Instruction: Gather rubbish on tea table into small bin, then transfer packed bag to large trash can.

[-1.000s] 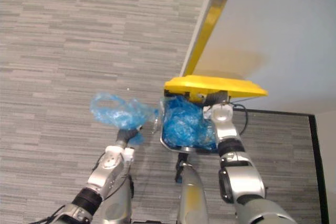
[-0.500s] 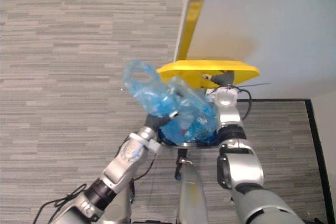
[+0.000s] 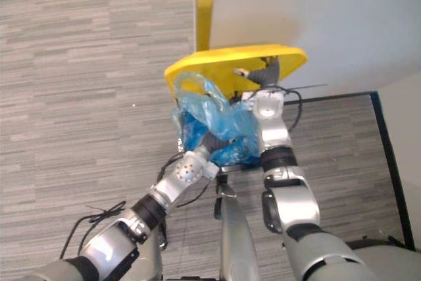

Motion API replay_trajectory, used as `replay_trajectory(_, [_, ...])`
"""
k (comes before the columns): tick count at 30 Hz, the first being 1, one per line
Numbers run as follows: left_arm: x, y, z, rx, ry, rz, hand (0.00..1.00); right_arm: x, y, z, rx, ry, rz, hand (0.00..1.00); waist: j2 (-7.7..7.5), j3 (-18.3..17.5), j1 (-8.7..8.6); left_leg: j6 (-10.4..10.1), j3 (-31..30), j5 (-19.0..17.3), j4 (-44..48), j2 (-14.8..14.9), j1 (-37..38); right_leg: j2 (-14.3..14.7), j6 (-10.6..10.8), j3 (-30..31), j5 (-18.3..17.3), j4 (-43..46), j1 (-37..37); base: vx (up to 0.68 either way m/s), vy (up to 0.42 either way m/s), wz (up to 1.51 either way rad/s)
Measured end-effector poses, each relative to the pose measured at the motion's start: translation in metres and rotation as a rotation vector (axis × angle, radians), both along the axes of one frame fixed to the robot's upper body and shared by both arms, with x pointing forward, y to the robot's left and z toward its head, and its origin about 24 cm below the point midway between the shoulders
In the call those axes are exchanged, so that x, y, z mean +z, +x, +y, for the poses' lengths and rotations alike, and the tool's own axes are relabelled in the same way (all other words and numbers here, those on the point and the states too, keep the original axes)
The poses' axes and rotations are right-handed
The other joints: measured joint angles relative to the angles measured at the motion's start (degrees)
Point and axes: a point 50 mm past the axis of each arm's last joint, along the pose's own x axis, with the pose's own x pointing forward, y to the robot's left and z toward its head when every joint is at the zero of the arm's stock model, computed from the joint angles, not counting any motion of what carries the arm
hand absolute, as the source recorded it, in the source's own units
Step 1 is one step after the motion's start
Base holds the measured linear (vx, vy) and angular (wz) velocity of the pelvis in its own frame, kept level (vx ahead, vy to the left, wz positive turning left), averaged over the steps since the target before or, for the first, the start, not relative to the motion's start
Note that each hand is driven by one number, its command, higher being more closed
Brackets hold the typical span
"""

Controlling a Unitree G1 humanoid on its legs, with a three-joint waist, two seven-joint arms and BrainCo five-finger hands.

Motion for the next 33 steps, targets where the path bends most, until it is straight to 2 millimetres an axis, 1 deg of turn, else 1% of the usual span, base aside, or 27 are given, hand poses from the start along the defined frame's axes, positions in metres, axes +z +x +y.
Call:
replay_trajectory(2, [0.000, 0.012, 0.006, 0.043, 0.050, 0.009, 1.00, 0.010, -0.003, 0.009, 0.031, -0.029, -0.046, 0.00, -0.98, 1.3, -0.52, -0.2, -0.2, -0.1, 1.1, 0.5, -1.3, 0.4, 0.0, 0.0, 0.5, -0.1, -0.9, -0.01, -0.052, -0.04])
replay_trajectory(3, [-0.001, 0.014, 0.009, 0.055, 0.064, 0.014, 1.00, 0.011, -0.004, 0.011, 0.040, -0.032, -0.054, 0.00, -1.14, 1.4, -0.56, -0.2, -0.2, -0.2, 1.4, 0.7, -1.9, 0.5, -0.1, 0.0, 0.5, -0.1, -1.3, -0.02, -0.053, -0.03])
replay_trajectory(4, [-0.001, 0.020, 0.014, 0.084, 0.085, 0.025, 1.00, 0.018, -0.006, 0.015, 0.054, -0.039, -0.083, 0.00, -1.47, 1.6, -0.97, -0.2, -0.3, -0.4, 2.0, 0.9, -3.4, 0.5, 0.0, -0.1, 0.6, -0.1, -2.5, -0.02, -0.067, -0.03])
replay_trajectory(5, [0.000, 0.024, 0.017, 0.103, 0.112, 0.025, 1.00, 0.024, -0.007, 0.017, 0.062, -0.044, -0.107, 0.00, -1.73, 1.7, -1.02, 0.1, -0.3, -0.6, 2.4, 0.9, -4.6, 0.5, 0.0, -0.1, 0.8, -0.1, -3.6, -0.02, -0.061, -0.04])
replay_trajectory(8, [-0.001, 0.035, 0.030, 0.179, 0.158, 0.041, 1.00, 0.029, -0.009, 0.029, 0.108, -0.055, -0.133, 0.00, -1.81, 1.9, -1.09, -0.5, -0.3, -0.9, 3.9, 1.7, -6.8, 1.3, -0.3, -0.1, 1.4, -0.1, -5.3, 0.01, -0.051, -0.12])
replay_trajectory(9, [-0.002, 0.036, 0.032, 0.189, 0.169, 0.043, 0.00, 0.029, -0.009, 0.030, 0.113, -0.057, -0.134, 0.00, -1.84, 2.1, -1.13, -0.5, -0.2, -0.9, 3.9, 1.8, -6.8, 1.3, -0.4, -0.1, 1.4, -0.1, -5.4, 0.03, -0.036, -0.06])
replay_trajectory(13, [-0.002, 0.039, 0.041, 0.248, 0.202, 0.039, 0.00, 0.034, -0.009, 0.037, 0.145, -0.041, -0.141, 0.00, -1.82, 2.2, -1.97, -0.5, -0.2, -0.9, 3.9, 2.0, -6.9, 1.5, -0.6, -0.1, 1.5, -0.1, -5.4, 0.04, -0.019, 0.00])
replay_trajectory(17, [-0.001, 0.041, 0.044, 0.267, 0.219, 0.032, 0.00, 0.038, -0.009, 0.041, 0.159, -0.049, -0.151, 0.00, -1.82, 2.2, -2.25, -0.4, 0.0, -1.0, 3.9, 1.9, -7.2, 1.5, -0.6, 0.2, 1.5, 0.3, -6.0, 0.03, -0.006, -0.01])
replay_trajectory(19, [-0.001, 0.041, 0.045, 0.274, 0.213, 0.035, 0.00, 0.044, -0.009, 0.044, 0.171, -0.057, -0.167, 0.00, -1.79, 2.2, -2.32, -0.5, 0.2, -1.0, 3.9, 1.7, -7.5, 1.4, -0.6, 0.5, 1.4, 0.9, -6.8, 0.04, -0.016, -0.04])
replay_trajectory(22, [-0.001, 0.040, 0.042, 0.267, 0.206, 0.035, 0.00, 0.044, -0.010, 0.049, 0.193, -0.077, -0.166, 0.00, -1.78, 2.2, -2.70, -0.5, 0.1, -0.9, 3.9, 1.7, -7.4, 1.4, -0.6, 0.4, 1.4, 1.1, -6.8, 0.04, -0.017, -0.01])
replay_trajectory(26, [0.000, 0.039, 0.039, 0.263, 0.197, 0.037, 0.00, 0.043, -0.010, 0.052, 0.205, -0.085, -0.161, 0.00, -1.77, 2.2, -2.73, -0.5, -0.2, -0.9, 4.4, 1.7, -7.1, 1.3, -0.6, 0.2, 1.3, 1.5, -6.4, 0.00, -0.006, 0.03])
replay_trajectory(29, [-0.003, 0.039, 0.044, 0.286, 0.171, 0.059, 0.00, 0.037, -0.010, 0.057, 0.221, -0.088, -0.144, 0.00, -1.65, 2.2, -2.73, -0.5, -0.9, -0.9, 4.5, 1.7, -5.8, 1.1, -0.6, -0.3, 1.0, 1.9, -4.7, -0.01, -0.019, 0.13])
replay_trajectory(32, [-0.015, 0.035, 0.049, 0.310, 0.153, 0.099, 0.00, 0.018, -0.011, 0.056, 0.236, -0.096, -0.094, 0.00, -1.49, 2.1, -2.20, 0.0, -1.6, -0.8, 3.7, 1.3, -4.2, 0.5, -0.8, -1.0, 0.8, 1.8, -2.7, -0.04, -0.033, 0.19])
replay_trajectory(33, [-0.016, 0.034, 0.049, 0.314, 0.154, 0.103, 0.00, 0.016, -0.011, 0.056, 0.239, -0.095, -0.088, 0.00, -1.49, 2.1, -2.01, 0.0, -1.6, -0.7, 3.5, 1.3, -4.0, 0.5, -0.8, -1.0, 0.8, 1.8, -2.6, -0.04, -0.044, 0.10])
